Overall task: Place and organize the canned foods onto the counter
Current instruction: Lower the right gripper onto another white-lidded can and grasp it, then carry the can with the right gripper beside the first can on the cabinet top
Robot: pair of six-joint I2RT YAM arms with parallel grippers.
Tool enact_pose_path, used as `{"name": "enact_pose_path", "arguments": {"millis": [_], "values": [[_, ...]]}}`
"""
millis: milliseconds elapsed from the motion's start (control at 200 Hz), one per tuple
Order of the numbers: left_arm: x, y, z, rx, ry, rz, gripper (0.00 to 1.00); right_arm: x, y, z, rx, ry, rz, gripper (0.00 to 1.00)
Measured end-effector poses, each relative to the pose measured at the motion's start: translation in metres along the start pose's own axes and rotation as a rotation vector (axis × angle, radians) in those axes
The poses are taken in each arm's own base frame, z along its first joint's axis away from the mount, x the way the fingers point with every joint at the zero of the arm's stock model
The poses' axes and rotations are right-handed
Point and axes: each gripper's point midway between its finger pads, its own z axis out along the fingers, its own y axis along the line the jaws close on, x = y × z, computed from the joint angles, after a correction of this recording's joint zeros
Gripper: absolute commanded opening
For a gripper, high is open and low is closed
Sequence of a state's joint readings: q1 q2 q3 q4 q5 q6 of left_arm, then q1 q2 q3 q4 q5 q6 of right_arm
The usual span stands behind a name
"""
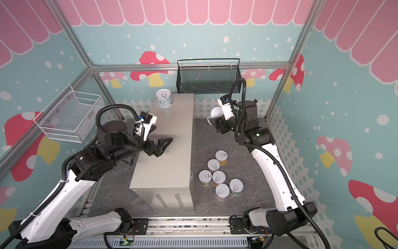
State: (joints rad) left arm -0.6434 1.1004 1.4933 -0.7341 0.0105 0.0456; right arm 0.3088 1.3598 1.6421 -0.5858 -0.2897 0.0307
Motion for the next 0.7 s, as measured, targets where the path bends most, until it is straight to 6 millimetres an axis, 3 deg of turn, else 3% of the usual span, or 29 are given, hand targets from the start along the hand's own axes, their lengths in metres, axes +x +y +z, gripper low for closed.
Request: {"name": "enact_pose_path", "arguments": {"millis": [355,525,695], "values": [[-0.003,0.036,-0.012,-0.126,-0.054,-0.04,0.99,-0.052,0.041,0.02,-0.21,-0.055,-0.063,0.56],[0.0,0.046,-0.013,-0.158,-0.063,-0.057,0.99,-0.071,0.056,0.045,-0.244,-0.051,-0.082,0.56],[0.003,0.053,-0.016,-0.177,-0.079,-0.067,0.99,-0.073,0.064,0.077,-0.241,-0.02,-0.082,0.56]]}}
